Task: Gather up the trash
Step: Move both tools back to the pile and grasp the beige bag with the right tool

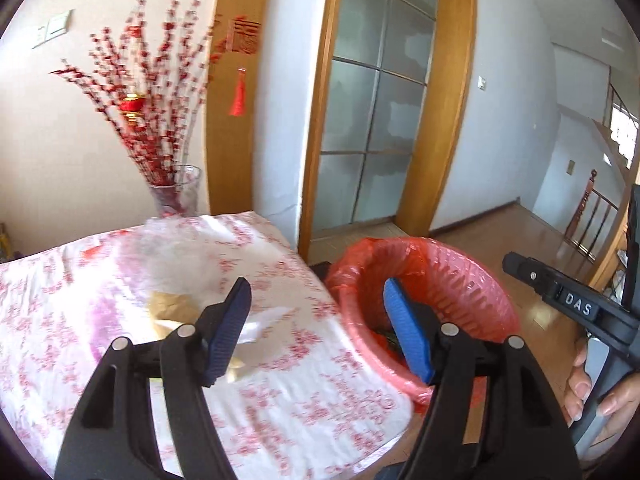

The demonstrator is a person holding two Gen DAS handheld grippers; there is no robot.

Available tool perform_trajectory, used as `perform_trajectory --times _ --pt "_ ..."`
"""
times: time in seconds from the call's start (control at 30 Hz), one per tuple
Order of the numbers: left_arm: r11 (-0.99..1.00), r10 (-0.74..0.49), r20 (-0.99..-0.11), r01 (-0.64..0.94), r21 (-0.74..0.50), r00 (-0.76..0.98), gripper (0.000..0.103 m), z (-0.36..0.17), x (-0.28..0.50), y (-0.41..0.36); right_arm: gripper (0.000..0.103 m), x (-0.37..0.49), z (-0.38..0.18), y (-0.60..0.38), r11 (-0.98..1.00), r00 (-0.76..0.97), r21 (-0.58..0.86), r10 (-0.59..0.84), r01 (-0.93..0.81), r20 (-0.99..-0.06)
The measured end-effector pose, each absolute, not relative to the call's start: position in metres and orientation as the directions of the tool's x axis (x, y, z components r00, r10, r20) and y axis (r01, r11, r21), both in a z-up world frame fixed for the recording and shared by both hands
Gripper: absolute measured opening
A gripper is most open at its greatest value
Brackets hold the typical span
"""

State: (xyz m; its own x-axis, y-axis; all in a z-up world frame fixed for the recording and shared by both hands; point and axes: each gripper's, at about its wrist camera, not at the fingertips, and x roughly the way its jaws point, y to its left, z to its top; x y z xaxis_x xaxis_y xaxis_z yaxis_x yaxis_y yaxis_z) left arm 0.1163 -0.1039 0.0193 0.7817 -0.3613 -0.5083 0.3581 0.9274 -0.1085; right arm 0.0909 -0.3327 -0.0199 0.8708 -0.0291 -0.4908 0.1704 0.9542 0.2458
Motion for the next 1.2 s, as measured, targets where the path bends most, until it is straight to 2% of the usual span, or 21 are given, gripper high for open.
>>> perform_trajectory --times 0.37,0.57,0.67,0.83,1.07,1.13,1.2 --pt "0.998 -0.046 -0.496 0.019 -0.059 0.867 0.068 0.025 0.110 0.030 0.047 0.109 -0.004 -0.192 0.954 0.832 0.201 0.292 -0.220 -0.472" --pt "0.993 0.049 -0.510 -0.098 -0.069 0.859 0.068 0.022 0.102 0.086 0.045 0.131 -0.014 -0.125 0.919 0.776 0.176 0.392 -0.352 -0.495" --pt "0.990 0.065 -0.519 -0.121 -0.076 0.852 0.068 0.018 0.098 0.101 0.045 0.152 -0.029 -0.099 0.925 0.760 0.125 0.367 -0.358 -0.536" --pt "0.986 0.068 -0.533 -0.139 -0.095 0.844 0.068 0.014 0.098 0.116 0.045 0.182 -0.062 -0.091 0.943 0.713 0.120 0.313 -0.309 -0.627" --pt "0.984 0.052 -0.556 -0.138 -0.114 0.829 0.068 0.004 0.105 0.119 0.045 0.196 -0.087 -0.089 0.964 0.691 0.056 0.226 -0.260 -0.687" --pt "0.984 0.042 -0.564 -0.132 -0.119 0.825 0.068 0.001 0.107 0.118 0.032 0.199 -0.096 -0.094 0.967 0.671 0.058 0.215 -0.249 -0.709" --pt "0.985 0.036 -0.569 -0.125 -0.119 0.821 0.068 -0.001 0.109 0.116 0.002 0.202 -0.103 -0.098 0.968 0.649 0.077 0.219 -0.241 -0.729"
